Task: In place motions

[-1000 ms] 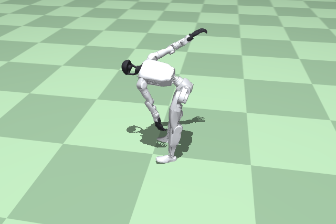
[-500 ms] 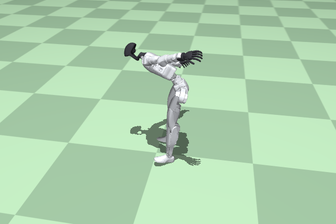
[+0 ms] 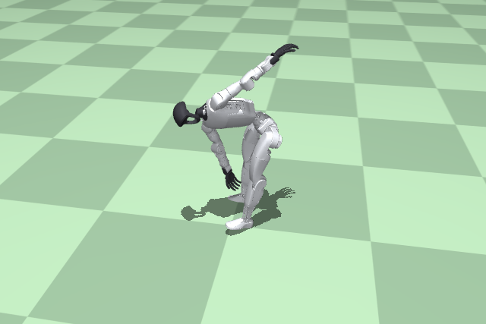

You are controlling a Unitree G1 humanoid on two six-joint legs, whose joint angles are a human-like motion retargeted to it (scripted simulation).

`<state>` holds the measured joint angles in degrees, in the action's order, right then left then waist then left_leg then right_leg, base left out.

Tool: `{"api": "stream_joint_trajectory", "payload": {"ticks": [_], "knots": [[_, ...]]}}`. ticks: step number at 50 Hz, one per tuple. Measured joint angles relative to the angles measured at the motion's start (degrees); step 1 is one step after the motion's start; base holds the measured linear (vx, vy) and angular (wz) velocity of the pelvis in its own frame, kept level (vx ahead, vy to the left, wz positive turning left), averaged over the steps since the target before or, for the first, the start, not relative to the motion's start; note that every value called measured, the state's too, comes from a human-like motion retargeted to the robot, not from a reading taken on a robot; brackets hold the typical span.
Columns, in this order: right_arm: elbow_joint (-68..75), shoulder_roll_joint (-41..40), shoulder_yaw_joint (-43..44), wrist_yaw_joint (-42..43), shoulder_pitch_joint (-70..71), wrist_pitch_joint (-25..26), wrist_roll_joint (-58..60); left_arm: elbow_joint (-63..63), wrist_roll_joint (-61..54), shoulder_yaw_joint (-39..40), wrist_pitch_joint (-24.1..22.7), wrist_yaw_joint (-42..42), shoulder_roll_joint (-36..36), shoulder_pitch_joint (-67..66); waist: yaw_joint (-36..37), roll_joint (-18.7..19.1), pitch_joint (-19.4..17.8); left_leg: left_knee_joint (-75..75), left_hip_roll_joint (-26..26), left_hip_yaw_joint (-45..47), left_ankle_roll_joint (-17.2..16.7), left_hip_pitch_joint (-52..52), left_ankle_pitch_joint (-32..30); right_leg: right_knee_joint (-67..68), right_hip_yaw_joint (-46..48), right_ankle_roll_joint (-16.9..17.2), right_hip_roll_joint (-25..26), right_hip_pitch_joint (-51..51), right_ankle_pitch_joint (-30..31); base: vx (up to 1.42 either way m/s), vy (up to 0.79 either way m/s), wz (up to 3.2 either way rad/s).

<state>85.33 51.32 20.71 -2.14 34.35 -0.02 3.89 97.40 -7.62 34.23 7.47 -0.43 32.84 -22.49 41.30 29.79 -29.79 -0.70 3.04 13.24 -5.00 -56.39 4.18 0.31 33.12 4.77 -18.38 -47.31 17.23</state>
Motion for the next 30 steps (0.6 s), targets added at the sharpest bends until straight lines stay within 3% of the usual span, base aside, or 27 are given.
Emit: {"api": "stream_joint_trajectory", "payload": {"ticks": [5, 10, 15, 21, 25, 30], "knots": [[-2.25, -0.05, -6.39, -4.62, 8.47, 4.02, 1.59, 0.0, -1.76, -2.83, -0.91, -0.27, -0.03, 4.93, 3.96, 0.0, 0.0, 0.54, -0.26, -0.51, -0.63, -4.03, -0.91, 0.11, 0.83, -0.38, 0.89, -3.24, -0.61, 0.07, -0.21, 0.27], [-4.24, -1.32, -8.06, -14.63, 12.03, 6.07, 6.15, 0.0, -2.91, -5.44, -0.96, -0.47, -1.45, 7.34, 5.75, 0.0, 0.0, 0.63, -0.74, -1.37, -1.32, -5.72, -1.14, -0.07, 1.77, -1.01, 1.6, -4.28, -1.05, 0.05, -0.18, 0.12], [-5.01, -2.75, -5.03, -14.77, 8.8, 3.93, 5.49, 0.0, -4.62, -7.67, -1.62, 0.02, -3.3, 8.3, 3.37, 0.0, 0.0, 0.21, -1.45, -2.6, -1.68, -4.05, -0.52, 0.23, 2.32, -1.05, 2.1, -2.24, -1.55, 0.07, -0.07, 0.02], [-3.37, -2.54, 4.27, -12.11, -5.64, -1.09, 0.13, 0.0, -4.17, -9.92, -2.71, -0.71, -4.0, 13.84, -0.92, -0.23, 0.0, -0.83, -2.35, -3.82, -1.84, 1.74, 0.58, 0.92, 2.89, -0.15, 2.52, 4.11, -2.49, 0.06, -0.14, 0.07], [-3.02, -6.33, 12.9, -10.35, -20.5, -5.1, -0.07, -0.35, -2.41, -5.39, -1.78, -2.37, -0.68, 20.67, -4.09, -4.38, 0.0, -1.27, -3.38, -2.5, -2.09, 6.78, 1.7, 1.05, 2.09, 0.39, 2.81, 8.4, -3.18, 0.0, -0.12, -0.25], [-3.59, -14.14, 19.38, -8.35, -35.26, -9.7, -1.1, -2.9, -4.9, -4.36, -3.13, -1.82, 7.62, 27.11, -12.65, -12.75, 0.0, -1.44, -5.13, -0.76, -1.67, 11.9, 3.09, 1.14, 0.39, 0.55, 3.97, 11.8, -3.81, -0.03, 0.04, -0.55]]}}
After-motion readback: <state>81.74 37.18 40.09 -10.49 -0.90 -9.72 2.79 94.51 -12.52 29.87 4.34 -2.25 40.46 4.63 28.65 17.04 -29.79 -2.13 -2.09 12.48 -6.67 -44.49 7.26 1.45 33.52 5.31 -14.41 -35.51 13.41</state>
